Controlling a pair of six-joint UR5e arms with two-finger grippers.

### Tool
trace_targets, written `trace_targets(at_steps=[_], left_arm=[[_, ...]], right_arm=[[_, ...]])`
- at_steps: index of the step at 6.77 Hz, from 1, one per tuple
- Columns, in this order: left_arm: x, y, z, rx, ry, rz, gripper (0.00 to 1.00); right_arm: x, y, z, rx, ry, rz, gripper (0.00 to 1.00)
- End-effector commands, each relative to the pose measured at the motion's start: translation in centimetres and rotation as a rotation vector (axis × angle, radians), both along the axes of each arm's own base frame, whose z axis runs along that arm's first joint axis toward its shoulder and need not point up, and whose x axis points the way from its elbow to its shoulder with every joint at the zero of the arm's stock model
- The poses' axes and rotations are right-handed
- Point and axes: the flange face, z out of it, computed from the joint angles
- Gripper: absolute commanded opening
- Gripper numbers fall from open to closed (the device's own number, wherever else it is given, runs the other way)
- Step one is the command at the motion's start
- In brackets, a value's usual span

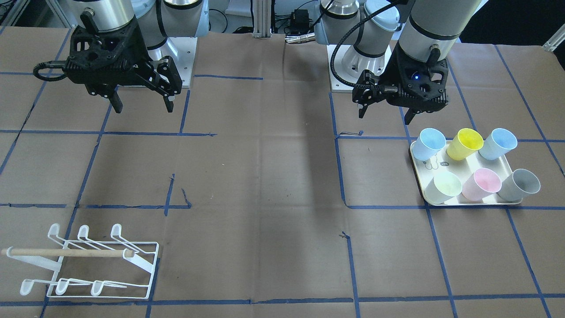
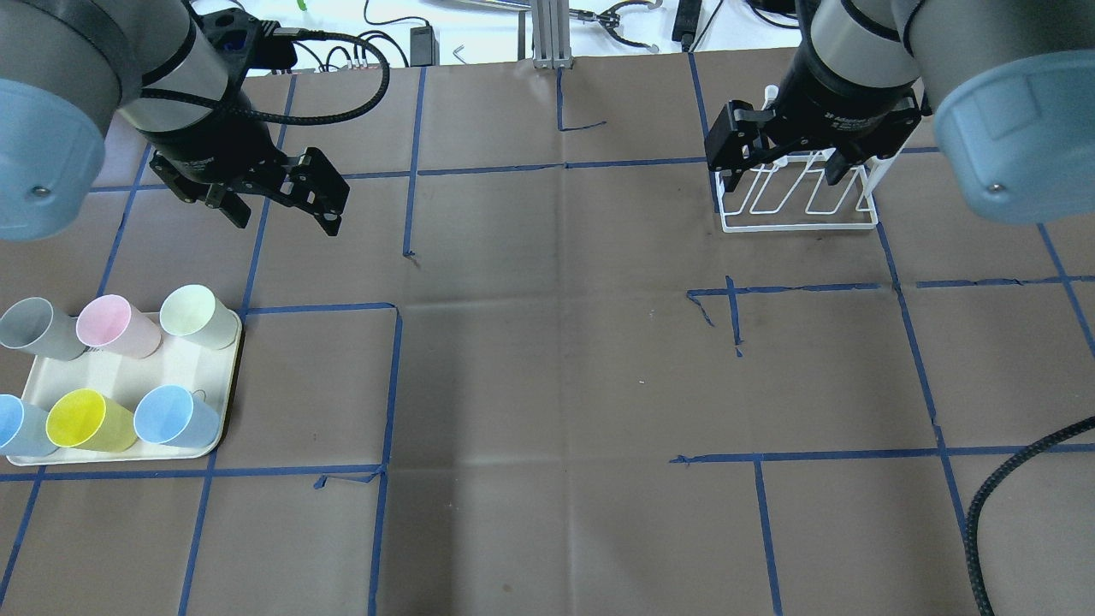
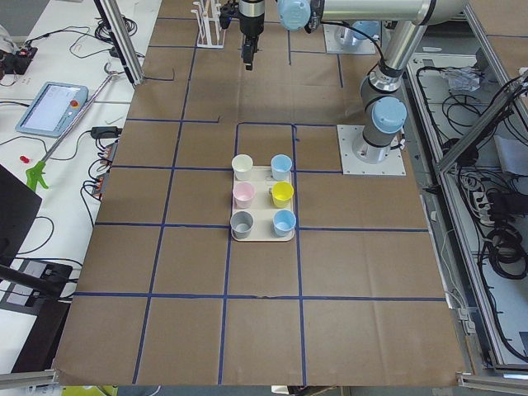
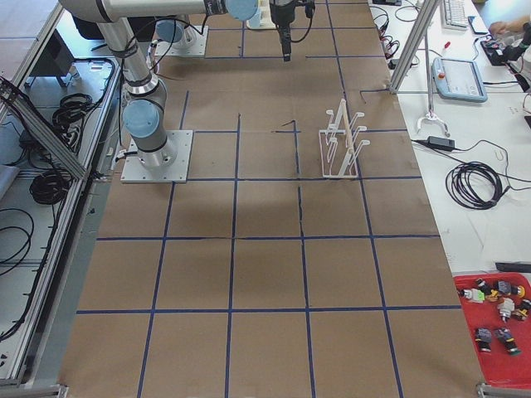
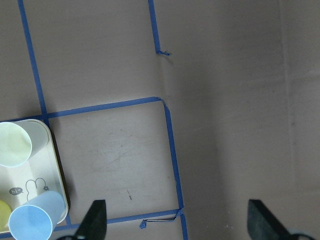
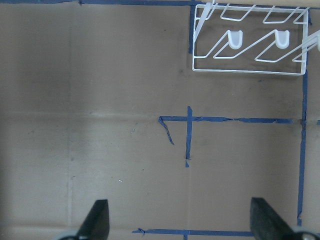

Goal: Transfer IKEA cup to right arm and place on rack

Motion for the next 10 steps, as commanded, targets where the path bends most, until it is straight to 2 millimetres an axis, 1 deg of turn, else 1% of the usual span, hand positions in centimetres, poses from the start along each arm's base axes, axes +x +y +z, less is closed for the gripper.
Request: trace_targets(at_steps=[1, 8, 9, 10], left_arm=[[0.0, 0.0, -0.1, 0.002, 0.0, -0.002, 1.0], [0.3, -0.1, -0.1, -0.002, -0.003, 0.0, 1.0], [0.7, -0.2, -0.1, -0.002, -0.006, 0.0, 1.0], [3.1, -0.8, -0.1, -0.003, -0.003, 0.009, 1.0]], right_arm=[[0.0, -0.1, -0.1, 0.001, -0.002, -0.001, 1.0], [-0.1, -0.1, 0.1, -0.002, -0.003, -0.004, 1.0], [-0.1, -0.1, 0.1, -0.002, -0.004, -0.004, 1.0], [-0.1, -0.1, 0.1, -0.002, -0.004, -0.004, 1.0]])
